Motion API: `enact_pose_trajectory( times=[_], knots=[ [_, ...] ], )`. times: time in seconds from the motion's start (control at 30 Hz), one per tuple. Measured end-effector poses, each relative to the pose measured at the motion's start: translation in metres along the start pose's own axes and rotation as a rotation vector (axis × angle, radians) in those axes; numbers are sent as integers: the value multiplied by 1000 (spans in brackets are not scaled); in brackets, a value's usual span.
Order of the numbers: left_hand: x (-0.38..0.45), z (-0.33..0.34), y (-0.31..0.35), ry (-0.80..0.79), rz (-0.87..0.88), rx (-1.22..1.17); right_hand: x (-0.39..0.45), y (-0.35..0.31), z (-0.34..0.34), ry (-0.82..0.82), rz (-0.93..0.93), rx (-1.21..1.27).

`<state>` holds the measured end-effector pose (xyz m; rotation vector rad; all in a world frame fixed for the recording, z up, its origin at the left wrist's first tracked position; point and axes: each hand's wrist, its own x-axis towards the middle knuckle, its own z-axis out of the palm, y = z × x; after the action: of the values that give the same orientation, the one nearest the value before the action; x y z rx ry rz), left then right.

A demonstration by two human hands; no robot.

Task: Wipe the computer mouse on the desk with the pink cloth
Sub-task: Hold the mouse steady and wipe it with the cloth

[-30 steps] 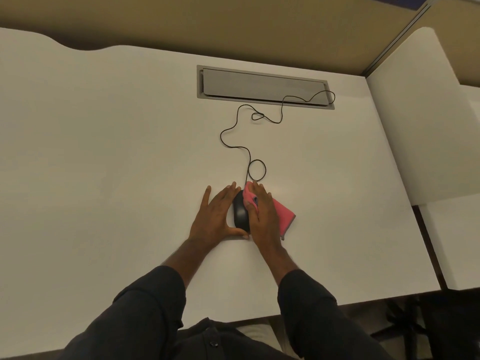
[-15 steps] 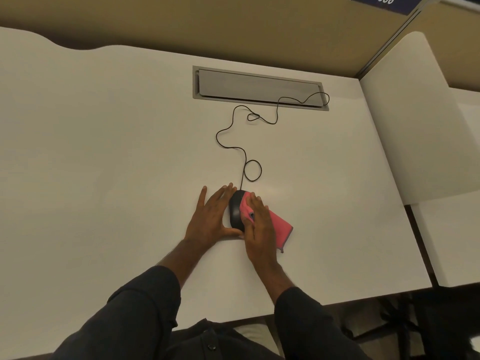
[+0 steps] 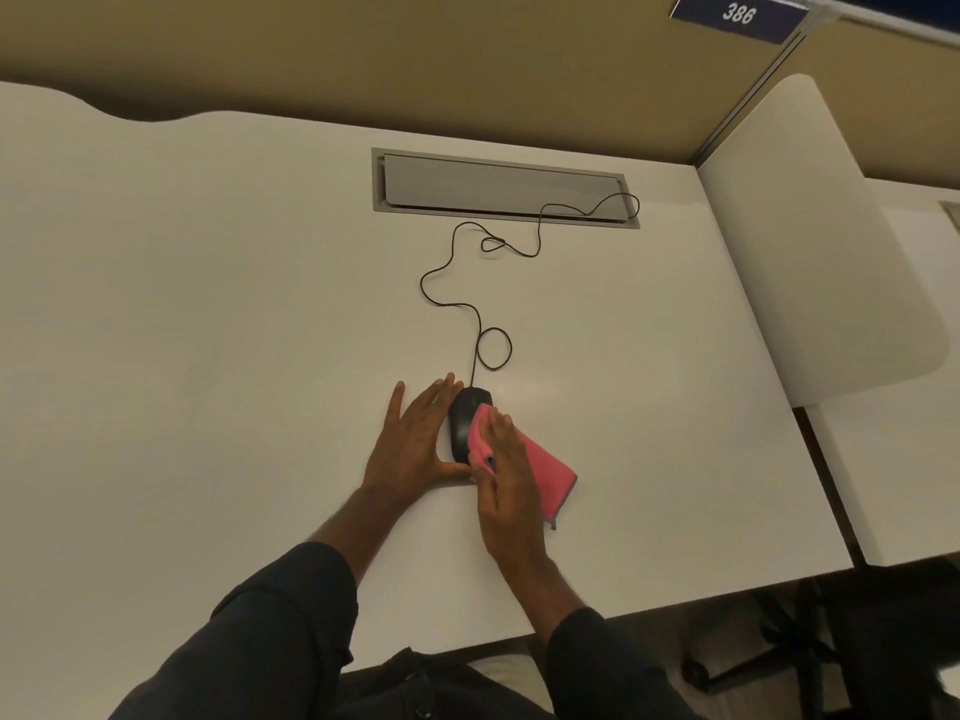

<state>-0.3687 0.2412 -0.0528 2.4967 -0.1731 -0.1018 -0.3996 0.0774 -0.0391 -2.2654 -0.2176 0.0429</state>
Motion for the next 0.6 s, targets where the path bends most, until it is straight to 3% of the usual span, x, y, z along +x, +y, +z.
enact_pose_trajectory(
  times=[0.23,0.37,0.6],
  knots=[
    [-1,0,0,3,14,12,44,-5,0,49,36,-98],
    [0,2,-3,14,15,4,69,-3,-3,-20,32,-105],
    [1,1,-2,2,8,-8,31,3,-6,-23,-50,-86]
  ],
)
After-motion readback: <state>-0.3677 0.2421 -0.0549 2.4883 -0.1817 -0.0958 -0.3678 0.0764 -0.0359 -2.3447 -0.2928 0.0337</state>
